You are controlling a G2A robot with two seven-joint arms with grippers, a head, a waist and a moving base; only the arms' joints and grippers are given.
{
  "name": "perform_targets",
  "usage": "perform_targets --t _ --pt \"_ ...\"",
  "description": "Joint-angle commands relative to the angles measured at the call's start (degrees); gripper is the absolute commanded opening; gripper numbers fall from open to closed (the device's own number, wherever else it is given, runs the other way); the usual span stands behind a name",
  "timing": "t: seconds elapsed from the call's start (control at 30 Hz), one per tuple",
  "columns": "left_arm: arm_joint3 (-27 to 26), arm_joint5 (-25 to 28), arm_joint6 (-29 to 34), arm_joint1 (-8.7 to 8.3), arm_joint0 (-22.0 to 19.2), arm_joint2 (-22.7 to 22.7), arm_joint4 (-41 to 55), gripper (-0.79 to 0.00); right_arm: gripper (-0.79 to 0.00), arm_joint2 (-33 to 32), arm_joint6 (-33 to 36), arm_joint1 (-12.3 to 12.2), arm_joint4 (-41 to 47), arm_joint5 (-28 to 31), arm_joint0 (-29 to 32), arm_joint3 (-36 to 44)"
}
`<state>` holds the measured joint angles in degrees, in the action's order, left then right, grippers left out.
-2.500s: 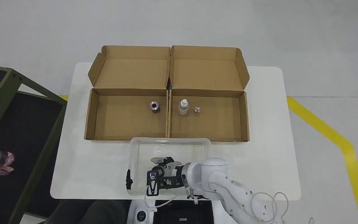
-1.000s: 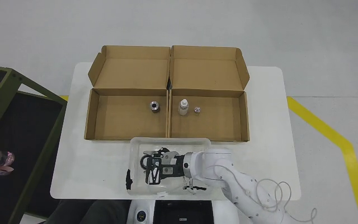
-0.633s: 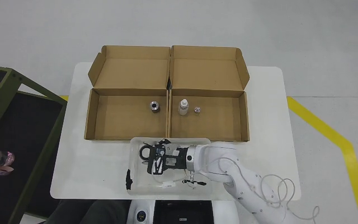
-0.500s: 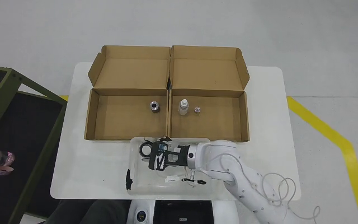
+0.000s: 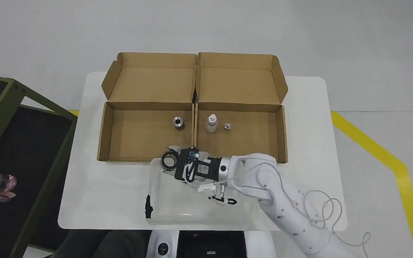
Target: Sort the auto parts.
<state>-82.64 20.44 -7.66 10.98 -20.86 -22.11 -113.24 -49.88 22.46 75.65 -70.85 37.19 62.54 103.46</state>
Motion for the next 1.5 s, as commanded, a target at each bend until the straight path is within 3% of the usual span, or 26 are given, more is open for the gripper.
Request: perform_targets --t 0.0,0.8,1.47 --pt "0.0 0.0 0.0 0.0 0.0 0.0 0.0 0.0 -0.785 0.0 -0.2 0.1 0.4 -0.3 -0.5 -0.5" --pt "0.0 0.0 0.0 0.0 0.0 0.0 0.0 0.0 -0.785 3.2 1.7 2.0 -2.2 -5.5 -10.0 -10.5" --pt "0.0 0.0 0.0 0.0 0.0 0.0 0.0 0.0 -0.785 10.8 6.7 5.8 -4.1 -8.1 -19.0 -20.6"
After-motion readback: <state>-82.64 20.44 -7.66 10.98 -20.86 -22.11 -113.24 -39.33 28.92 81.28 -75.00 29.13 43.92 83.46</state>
